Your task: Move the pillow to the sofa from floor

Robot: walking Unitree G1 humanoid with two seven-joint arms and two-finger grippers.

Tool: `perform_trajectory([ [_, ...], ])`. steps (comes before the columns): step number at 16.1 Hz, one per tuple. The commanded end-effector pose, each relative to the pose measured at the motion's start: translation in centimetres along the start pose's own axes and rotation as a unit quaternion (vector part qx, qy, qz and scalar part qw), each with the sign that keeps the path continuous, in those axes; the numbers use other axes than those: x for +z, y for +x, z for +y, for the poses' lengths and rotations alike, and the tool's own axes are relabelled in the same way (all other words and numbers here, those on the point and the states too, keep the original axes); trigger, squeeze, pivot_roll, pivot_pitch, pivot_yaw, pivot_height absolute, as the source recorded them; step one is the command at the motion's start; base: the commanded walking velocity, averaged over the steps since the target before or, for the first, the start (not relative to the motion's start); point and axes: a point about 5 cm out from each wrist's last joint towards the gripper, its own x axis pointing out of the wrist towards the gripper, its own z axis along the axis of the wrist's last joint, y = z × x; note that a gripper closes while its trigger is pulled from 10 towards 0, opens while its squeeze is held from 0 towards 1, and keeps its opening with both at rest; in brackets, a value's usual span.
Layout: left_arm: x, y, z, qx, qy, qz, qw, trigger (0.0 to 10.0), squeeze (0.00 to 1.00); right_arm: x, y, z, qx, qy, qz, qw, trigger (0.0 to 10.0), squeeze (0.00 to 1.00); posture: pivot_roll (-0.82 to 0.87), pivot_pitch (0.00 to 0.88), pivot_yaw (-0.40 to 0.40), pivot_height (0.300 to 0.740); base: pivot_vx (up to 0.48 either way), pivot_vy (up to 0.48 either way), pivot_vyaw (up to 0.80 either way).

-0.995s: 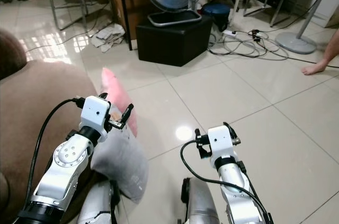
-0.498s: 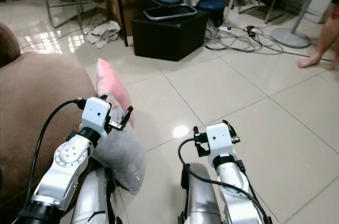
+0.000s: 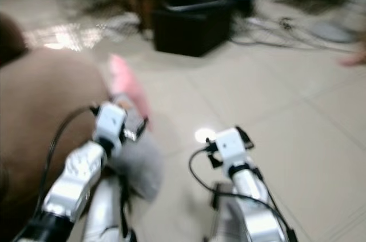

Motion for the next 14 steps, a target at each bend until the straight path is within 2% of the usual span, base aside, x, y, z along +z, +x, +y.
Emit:
perform_trajectory([
  [1,-0.2,-0.1,0.5,0.005,0.007,0.006,1.000,10.0,0.00,0.7,-0.3,0.5,0.004,0.006,-0.012,1.000,10.0,0.00,-0.05,0.078,0.031,0.511,0.000,0.000,0.80],
  [3,-0.5,0.2,0.5,0.010,0.013,0.013,1.000,10.0,0.00,0.2,-0.9,0.5,0.000,0.015,0.000,1.000,10.0,0.00,-0.06,0.090,0.036,0.511,0.000,0.000,0.00],
  [6,-0.7,0.5,0.6,0.015,-0.002,0.031,0.999,10.0,0.00,0.2,-1.2,0.5,0.001,0.013,0.002,1.000,10.0,0.00,-0.06,0.100,0.041,0.511,0.000,0.000,0.00],
  [8,-1.6,1.7,0.8,0.023,-0.034,0.064,0.997,10.0,0.00,0.3,-1.8,0.7,0.005,0.004,0.004,1.000,10.0,0.00,-0.08,0.123,0.043,0.511,0.000,0.000,0.00],
  [9,-1.9,2.2,0.8,0.023,-0.041,0.074,0.996,10.0,1.00,0.5,-2.0,0.9,0.011,0.000,0.002,1.000,10.0,0.00,-0.08,0.133,0.038,0.511,0.000,0.000,0.00],
  [11,-2.7,3.0,1.1,0.036,-0.057,0.102,0.992,10.0,1.00,1.3,-2.5,1.2,0.039,-0.008,-0.017,0.999,10.0,0.00,-0.09,0.151,0.021,0.511,0.000,0.000,0.00],
  [14,-3.2,3.6,1.9,0.070,-0.047,0.125,0.989,10.0,1.00,1.9,-2.6,1.3,0.058,-0.011,-0.020,0.998,10.0,0.00,-0.10,0.174,0.016,0.511,0.000,0.000,0.00],
])
